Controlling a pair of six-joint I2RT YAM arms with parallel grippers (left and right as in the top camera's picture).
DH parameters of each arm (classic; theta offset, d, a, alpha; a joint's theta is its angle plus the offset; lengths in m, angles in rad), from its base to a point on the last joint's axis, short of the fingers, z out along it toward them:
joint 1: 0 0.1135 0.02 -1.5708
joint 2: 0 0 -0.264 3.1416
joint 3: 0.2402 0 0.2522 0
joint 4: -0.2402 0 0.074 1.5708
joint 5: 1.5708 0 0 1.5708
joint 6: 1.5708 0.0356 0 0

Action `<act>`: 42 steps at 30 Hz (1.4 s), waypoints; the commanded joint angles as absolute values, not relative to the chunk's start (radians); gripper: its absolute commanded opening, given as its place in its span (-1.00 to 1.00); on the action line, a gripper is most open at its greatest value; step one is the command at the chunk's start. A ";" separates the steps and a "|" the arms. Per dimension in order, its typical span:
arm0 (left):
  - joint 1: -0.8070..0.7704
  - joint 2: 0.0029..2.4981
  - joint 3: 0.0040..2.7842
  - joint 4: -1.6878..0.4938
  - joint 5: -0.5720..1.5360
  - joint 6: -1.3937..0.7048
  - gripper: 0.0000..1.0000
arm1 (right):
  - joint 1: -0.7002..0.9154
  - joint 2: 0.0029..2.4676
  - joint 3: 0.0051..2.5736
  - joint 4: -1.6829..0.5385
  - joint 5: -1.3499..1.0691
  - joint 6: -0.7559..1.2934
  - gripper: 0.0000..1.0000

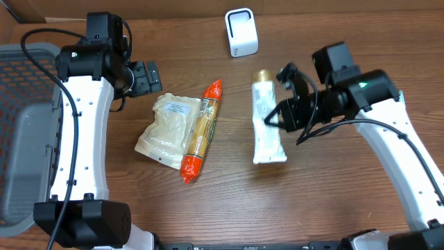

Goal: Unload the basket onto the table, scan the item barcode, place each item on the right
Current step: 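Lift the Pantene tube and hold it up to the white scanner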

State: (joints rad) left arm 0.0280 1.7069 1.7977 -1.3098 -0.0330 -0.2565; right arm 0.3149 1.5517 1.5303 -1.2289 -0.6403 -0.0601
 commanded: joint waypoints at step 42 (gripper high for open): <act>0.025 1.715 1.795 -1.308 -0.025 -0.270 0.99 | 0.501 2.339 1.937 -0.057 0.716 -1.041 -0.93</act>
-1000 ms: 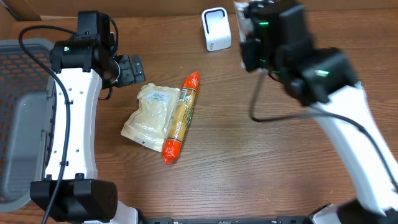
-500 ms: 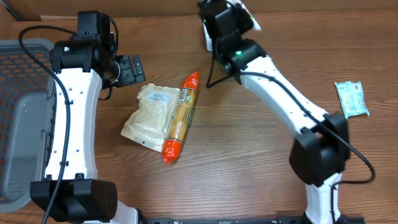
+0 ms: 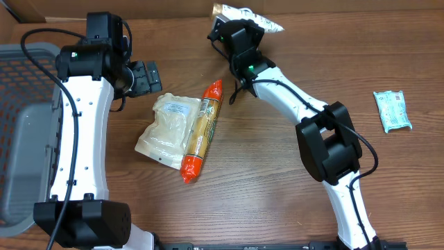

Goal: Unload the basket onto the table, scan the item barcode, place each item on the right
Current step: 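Lift the Pantene tube and hold it up to the white scanner, then carry the tube to the right edge and release it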

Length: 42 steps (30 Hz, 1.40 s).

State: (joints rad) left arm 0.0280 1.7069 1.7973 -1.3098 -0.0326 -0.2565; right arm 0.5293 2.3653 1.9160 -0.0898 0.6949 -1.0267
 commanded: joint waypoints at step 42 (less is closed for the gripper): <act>0.025 1.715 1.795 -1.308 -0.025 -0.270 0.99 | 0.052 1.651 1.936 -1.146 -0.340 0.223 -0.92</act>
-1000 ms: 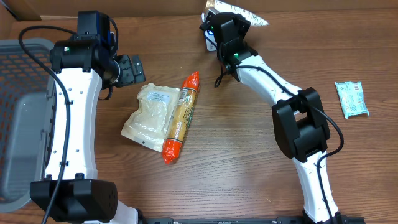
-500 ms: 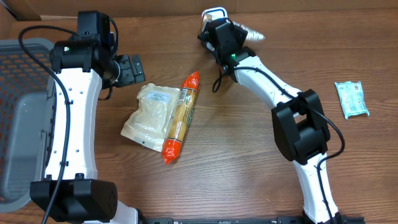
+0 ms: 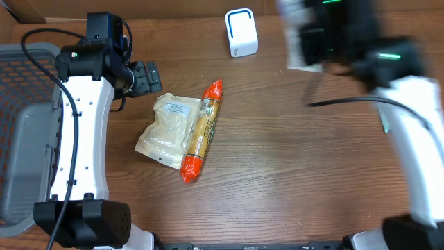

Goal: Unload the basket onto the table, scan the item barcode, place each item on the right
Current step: 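Carry the tube to the right edge and release it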

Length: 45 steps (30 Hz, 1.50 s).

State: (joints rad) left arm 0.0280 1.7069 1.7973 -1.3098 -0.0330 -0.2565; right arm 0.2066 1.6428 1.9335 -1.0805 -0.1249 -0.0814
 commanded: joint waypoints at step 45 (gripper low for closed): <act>0.025 1.715 1.795 -1.308 -0.025 -0.270 0.99 | -0.468 1.814 1.398 -0.574 -0.312 0.539 0.66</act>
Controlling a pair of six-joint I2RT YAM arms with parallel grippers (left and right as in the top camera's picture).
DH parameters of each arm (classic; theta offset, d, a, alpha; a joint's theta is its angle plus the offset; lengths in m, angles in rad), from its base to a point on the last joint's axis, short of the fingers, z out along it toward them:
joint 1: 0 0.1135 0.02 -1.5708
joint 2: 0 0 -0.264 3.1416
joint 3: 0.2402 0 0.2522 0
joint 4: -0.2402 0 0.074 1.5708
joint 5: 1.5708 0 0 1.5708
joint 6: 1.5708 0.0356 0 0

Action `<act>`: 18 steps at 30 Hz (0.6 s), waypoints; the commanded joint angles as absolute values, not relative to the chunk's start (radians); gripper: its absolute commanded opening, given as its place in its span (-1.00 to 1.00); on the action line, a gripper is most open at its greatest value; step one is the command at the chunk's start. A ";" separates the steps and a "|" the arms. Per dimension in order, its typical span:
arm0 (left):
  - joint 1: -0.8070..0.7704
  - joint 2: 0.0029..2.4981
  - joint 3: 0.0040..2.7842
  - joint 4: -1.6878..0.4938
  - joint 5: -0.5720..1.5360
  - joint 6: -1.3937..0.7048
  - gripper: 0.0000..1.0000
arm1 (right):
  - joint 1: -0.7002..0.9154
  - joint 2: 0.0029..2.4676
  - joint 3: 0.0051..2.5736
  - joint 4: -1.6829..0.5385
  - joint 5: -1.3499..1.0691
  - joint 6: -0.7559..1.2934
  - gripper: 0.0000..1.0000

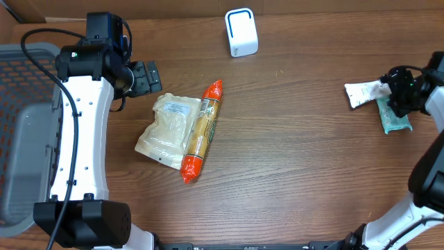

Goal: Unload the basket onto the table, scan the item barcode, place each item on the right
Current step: 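Carry the tube to the right edge and release it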

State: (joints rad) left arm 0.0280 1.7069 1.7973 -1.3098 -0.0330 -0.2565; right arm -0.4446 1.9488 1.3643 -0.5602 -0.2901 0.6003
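Observation:
The white scanner (241, 32) stands upright at the back centre of the table. At the far right, my right gripper (390, 90) is shut on a white tube (362, 92), which points left. The tube is right beside a green packet (394, 116) lying on the table. Whether the tube rests on the wood I cannot tell. An orange sausage-shaped pack (202, 130) lies against a pale pouch (166, 128) left of centre. My left gripper (147, 77) hovers just above and to the left of the pouch, open and empty.
A grey basket (28, 132) fills the left edge. The left arm's white links run down the left side of the wooden table (291, 173).
My right arm was a blur near the back, right of the scanner, with the tube. Now it is at the far right edge, and the tube is beside the green packet. The left arm is unchanged.
First my right gripper was at the white tube lying mid-table. Then it held the tube at the scanner at the back. After that it was right of the scanner, and now it holds the tube next to the green packet at the right.

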 commanded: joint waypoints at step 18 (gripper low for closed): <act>0.025 1.715 1.795 -1.308 -0.025 -0.270 0.99 | -0.380 1.324 1.415 -1.194 -0.403 0.302 0.72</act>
